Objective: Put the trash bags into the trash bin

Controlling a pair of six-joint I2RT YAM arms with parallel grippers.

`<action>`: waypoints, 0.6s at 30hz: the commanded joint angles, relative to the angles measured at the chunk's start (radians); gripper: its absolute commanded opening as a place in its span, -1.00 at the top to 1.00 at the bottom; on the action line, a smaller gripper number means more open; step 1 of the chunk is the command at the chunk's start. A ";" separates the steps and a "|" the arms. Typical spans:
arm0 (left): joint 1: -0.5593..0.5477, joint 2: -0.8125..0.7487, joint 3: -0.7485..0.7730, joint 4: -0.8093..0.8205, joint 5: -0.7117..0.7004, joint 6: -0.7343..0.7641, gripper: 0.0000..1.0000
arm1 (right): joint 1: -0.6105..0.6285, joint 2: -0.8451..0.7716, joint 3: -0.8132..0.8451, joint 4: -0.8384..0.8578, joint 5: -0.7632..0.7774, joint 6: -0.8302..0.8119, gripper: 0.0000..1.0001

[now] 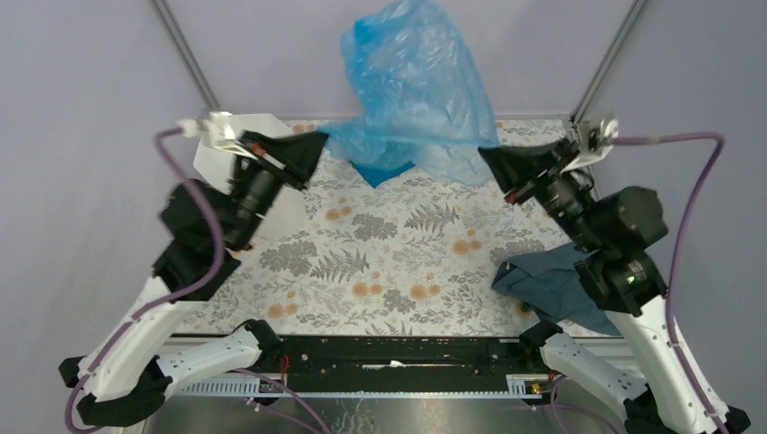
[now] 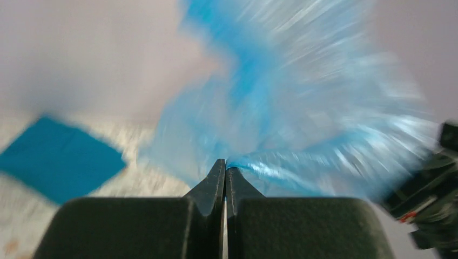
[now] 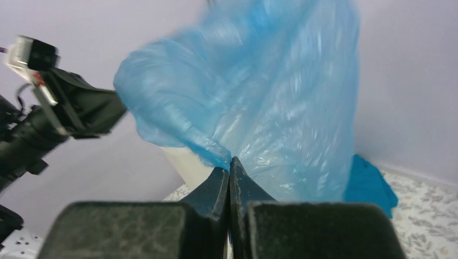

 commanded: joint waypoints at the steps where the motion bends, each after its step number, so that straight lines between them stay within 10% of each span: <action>1: 0.005 0.117 -0.422 -0.064 -0.044 -0.176 1.00 | -0.005 0.190 -0.376 -0.026 -0.012 0.060 1.00; 8: 0.005 0.119 -0.623 -0.003 0.071 -0.252 1.00 | -0.005 0.229 -0.517 -0.008 -0.032 0.073 1.00; 18: 0.003 0.120 0.115 -0.112 0.218 -0.021 1.00 | -0.004 0.244 0.222 -0.302 -0.059 -0.048 1.00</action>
